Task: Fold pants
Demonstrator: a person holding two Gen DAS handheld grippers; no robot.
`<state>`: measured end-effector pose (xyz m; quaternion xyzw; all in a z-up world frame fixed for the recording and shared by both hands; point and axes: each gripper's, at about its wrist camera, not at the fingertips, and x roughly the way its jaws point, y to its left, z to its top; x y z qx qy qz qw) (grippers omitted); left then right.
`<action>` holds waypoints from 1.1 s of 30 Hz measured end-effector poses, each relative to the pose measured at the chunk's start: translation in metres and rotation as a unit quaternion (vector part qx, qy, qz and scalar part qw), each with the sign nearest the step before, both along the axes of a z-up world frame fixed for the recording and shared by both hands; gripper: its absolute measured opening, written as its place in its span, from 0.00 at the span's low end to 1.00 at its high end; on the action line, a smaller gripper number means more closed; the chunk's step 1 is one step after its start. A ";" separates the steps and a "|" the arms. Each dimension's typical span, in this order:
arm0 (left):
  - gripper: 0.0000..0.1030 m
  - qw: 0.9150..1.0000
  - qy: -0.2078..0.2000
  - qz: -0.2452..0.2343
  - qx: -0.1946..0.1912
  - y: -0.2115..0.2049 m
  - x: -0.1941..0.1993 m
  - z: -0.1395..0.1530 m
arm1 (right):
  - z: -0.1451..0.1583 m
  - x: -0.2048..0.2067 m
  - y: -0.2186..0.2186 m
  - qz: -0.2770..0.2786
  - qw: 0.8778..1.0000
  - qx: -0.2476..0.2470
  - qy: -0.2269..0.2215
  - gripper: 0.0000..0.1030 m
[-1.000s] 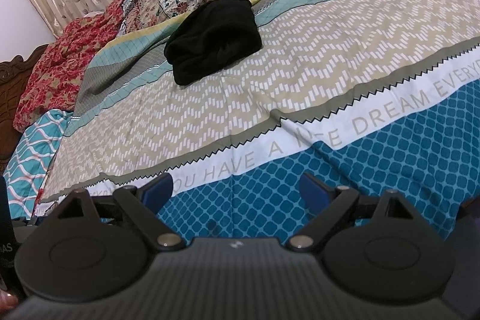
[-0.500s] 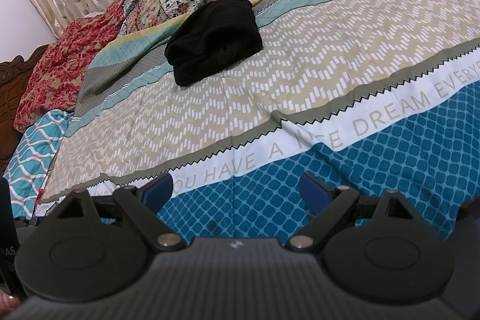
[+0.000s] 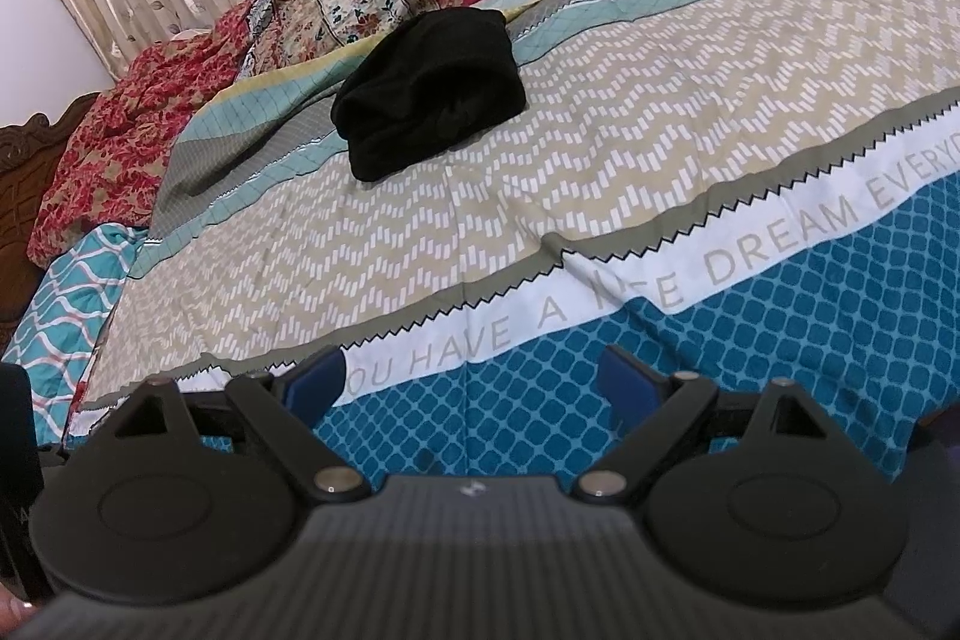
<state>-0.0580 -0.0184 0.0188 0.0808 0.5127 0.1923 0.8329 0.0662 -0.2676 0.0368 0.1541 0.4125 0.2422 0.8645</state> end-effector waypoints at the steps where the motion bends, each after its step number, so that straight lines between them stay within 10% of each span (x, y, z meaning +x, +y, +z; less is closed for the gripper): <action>1: 1.00 1.000 -0.001 0.001 0.001 0.000 0.000 0.000 | 0.000 0.000 0.000 0.000 1.000 0.000 0.000 0.90; 33: 1.00 0.999 -0.010 0.020 0.043 0.009 0.000 0.000 | -0.005 0.000 0.001 0.004 1.000 0.001 0.007 0.90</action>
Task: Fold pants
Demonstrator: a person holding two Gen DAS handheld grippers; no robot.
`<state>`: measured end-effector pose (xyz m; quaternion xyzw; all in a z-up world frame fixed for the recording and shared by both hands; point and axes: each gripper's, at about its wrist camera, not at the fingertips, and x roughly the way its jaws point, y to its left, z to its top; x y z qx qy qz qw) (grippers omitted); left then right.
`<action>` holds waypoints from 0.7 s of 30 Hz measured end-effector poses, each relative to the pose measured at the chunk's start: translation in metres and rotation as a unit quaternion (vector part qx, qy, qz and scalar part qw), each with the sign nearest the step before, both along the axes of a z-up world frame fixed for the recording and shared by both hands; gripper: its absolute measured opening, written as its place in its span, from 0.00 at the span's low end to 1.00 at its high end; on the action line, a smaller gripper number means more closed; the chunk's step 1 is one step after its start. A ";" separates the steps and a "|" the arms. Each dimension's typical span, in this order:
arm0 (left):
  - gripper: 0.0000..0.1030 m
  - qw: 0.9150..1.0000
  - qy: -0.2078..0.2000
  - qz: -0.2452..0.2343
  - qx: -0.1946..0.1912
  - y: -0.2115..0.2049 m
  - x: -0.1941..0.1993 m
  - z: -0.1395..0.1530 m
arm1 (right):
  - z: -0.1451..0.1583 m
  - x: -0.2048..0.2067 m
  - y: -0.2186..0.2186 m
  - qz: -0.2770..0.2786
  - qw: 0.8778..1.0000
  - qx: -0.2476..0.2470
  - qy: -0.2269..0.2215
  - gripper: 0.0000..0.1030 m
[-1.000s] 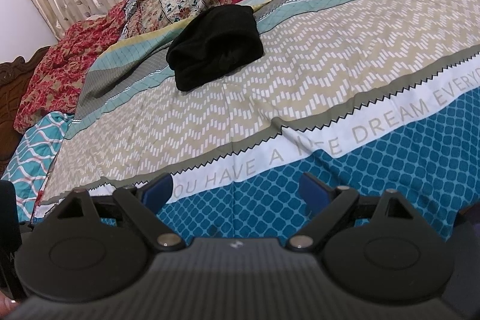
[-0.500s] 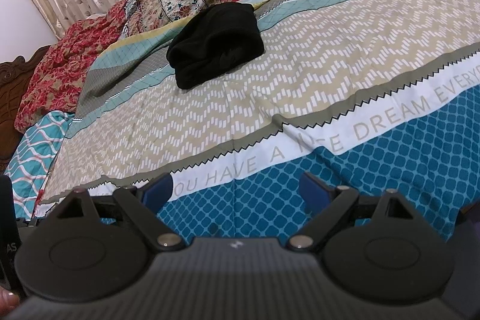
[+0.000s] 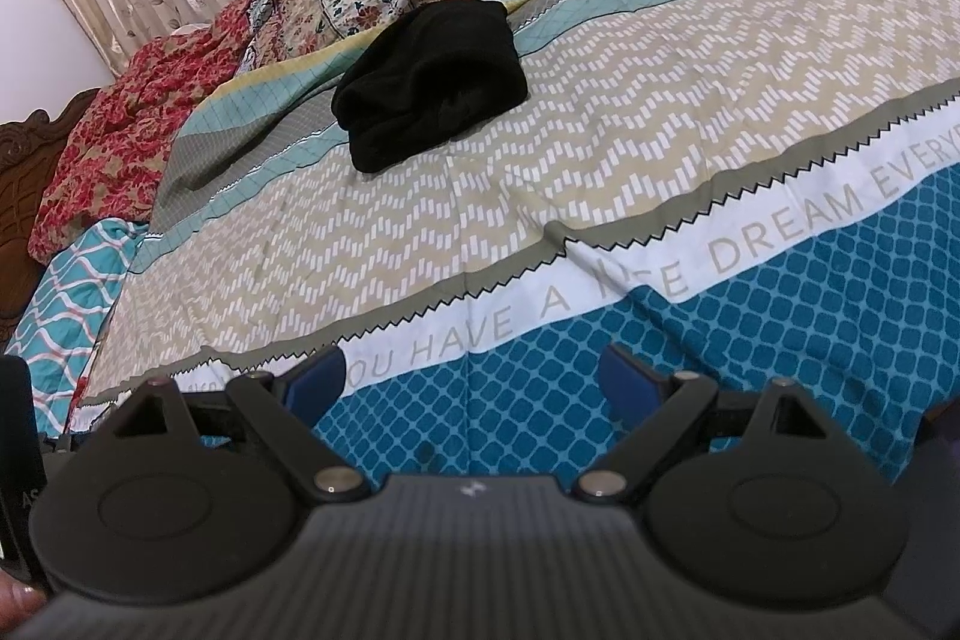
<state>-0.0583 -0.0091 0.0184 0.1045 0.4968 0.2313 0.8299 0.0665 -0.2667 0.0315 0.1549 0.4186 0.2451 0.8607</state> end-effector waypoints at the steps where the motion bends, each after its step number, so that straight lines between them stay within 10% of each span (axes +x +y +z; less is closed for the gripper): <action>1: 1.00 1.000 -0.001 0.000 0.001 0.000 0.000 0.000 | 0.000 0.000 0.000 0.000 1.000 0.000 0.000 0.90; 21: 1.00 1.000 0.000 -0.004 0.007 0.000 0.000 -0.002 | 0.000 0.000 0.000 0.000 1.000 0.000 0.000 0.90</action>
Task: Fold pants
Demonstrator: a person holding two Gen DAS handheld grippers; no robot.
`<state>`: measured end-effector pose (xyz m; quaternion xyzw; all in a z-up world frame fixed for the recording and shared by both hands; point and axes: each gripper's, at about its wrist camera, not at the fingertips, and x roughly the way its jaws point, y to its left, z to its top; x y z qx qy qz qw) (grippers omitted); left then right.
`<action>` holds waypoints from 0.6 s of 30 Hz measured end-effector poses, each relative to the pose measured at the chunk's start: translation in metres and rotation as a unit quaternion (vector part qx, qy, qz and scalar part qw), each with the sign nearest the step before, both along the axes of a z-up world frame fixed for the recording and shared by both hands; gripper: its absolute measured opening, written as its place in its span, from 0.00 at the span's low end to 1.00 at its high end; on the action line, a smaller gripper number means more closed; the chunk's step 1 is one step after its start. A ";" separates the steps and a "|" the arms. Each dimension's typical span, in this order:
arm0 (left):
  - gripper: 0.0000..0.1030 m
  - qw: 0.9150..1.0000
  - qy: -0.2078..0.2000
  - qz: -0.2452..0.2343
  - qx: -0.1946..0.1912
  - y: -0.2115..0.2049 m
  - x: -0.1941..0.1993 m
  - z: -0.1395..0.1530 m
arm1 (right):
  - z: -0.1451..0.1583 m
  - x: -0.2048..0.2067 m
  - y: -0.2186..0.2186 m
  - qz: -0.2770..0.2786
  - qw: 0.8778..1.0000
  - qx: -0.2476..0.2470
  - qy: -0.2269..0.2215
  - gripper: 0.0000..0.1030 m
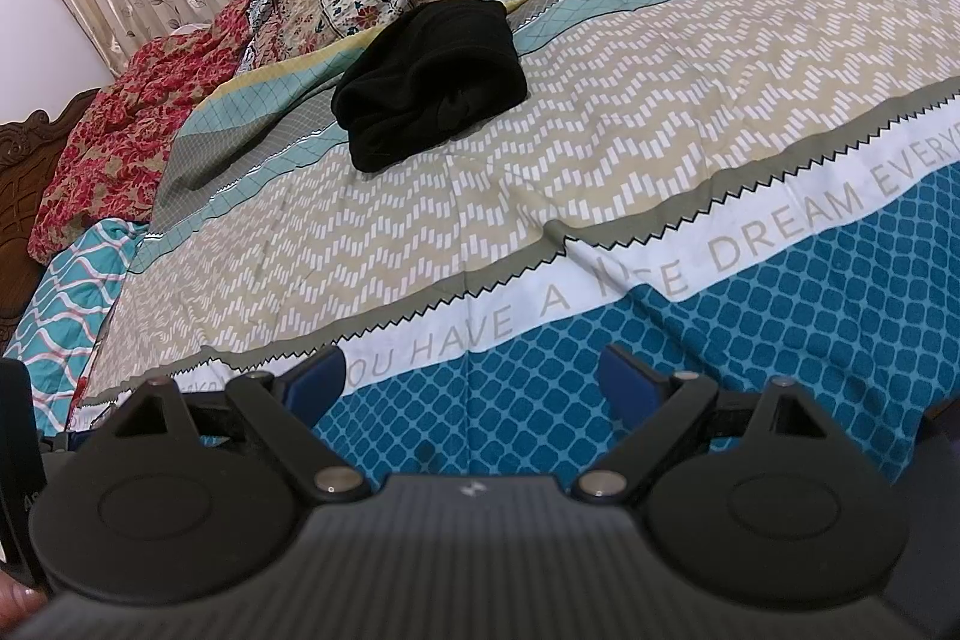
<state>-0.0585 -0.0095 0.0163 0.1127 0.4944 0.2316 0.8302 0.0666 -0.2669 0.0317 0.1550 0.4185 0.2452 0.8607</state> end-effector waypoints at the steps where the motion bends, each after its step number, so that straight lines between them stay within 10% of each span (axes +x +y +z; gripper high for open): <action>1: 1.00 1.000 0.000 0.000 0.000 0.000 0.000 0.000 | 0.000 0.000 0.000 0.000 1.000 0.000 0.000 0.90; 18: 1.00 1.000 0.001 -0.009 0.008 -0.001 0.000 0.002 | 0.000 0.001 -0.001 0.000 1.000 0.001 -0.001 0.90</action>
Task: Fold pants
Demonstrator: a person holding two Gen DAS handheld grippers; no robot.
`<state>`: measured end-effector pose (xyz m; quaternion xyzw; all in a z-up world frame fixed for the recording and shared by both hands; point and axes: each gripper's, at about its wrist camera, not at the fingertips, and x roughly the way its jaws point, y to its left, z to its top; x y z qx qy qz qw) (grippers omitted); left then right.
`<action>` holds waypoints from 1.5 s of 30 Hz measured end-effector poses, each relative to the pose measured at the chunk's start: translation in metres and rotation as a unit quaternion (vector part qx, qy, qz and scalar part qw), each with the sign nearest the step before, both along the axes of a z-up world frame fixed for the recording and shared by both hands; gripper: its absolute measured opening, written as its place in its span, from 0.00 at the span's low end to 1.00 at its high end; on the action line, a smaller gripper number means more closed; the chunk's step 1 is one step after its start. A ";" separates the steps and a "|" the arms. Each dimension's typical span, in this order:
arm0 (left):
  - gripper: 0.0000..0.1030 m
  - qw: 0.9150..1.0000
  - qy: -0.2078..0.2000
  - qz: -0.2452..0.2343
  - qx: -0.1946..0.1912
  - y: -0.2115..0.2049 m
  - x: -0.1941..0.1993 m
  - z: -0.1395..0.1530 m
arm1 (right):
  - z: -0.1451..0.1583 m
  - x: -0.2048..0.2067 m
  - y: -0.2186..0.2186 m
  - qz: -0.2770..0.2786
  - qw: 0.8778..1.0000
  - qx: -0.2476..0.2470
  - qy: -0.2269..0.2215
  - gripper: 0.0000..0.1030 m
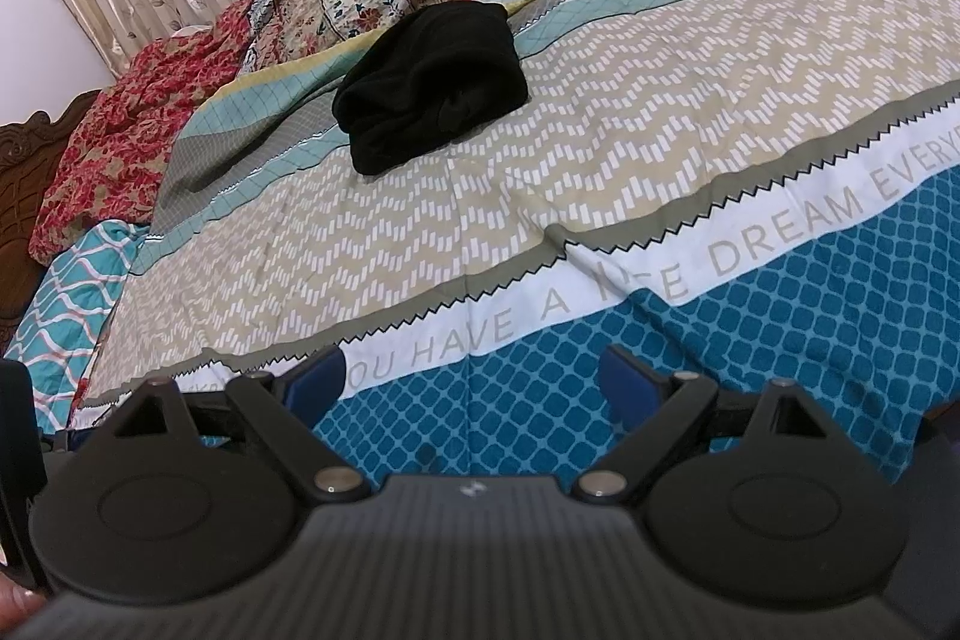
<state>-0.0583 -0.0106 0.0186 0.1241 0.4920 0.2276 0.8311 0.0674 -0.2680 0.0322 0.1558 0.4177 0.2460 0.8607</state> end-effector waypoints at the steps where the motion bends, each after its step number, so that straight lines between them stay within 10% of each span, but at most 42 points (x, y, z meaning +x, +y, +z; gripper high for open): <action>1: 1.00 1.000 0.000 0.000 0.001 0.000 0.000 0.000 | 0.000 0.000 0.000 0.000 1.000 0.000 0.000 0.90; 45: 1.00 1.000 -0.002 -0.013 -0.015 -0.007 0.002 0.005 | 0.001 0.004 -0.005 -0.002 1.000 0.004 -0.001 0.90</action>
